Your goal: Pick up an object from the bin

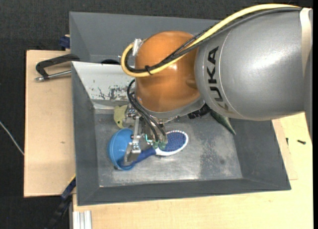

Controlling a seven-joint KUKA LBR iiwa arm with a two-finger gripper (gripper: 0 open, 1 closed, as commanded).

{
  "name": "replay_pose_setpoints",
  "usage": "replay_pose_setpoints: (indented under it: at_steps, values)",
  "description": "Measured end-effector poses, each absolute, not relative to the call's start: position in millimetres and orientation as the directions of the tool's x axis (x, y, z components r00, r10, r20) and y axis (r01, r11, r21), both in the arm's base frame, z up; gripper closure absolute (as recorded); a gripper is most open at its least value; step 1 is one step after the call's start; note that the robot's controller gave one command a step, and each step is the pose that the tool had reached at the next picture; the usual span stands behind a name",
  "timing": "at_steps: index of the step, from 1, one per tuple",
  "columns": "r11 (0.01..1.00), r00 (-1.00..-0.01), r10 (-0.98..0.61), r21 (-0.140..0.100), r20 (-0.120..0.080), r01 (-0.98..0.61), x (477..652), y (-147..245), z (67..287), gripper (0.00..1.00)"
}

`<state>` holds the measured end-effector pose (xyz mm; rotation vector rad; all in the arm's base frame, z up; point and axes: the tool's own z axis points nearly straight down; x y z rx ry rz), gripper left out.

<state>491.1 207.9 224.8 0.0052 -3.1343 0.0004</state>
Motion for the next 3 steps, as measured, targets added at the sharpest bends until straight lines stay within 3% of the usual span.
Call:
replay_pose_setpoints:
  at_steps: [1,2,3]
  values:
    - [1.000,-0.999,-0.031,0.000,0.008,-0.031,506.7,231,88,0.00]
    - [1.000,-1.000,-0.030,0.003,0.001,-0.030,508.5,231,94,1.00]
    - [0.999,-0.999,-0.052,0.004,-0.014,-0.052,533.0,219,209,1.00]
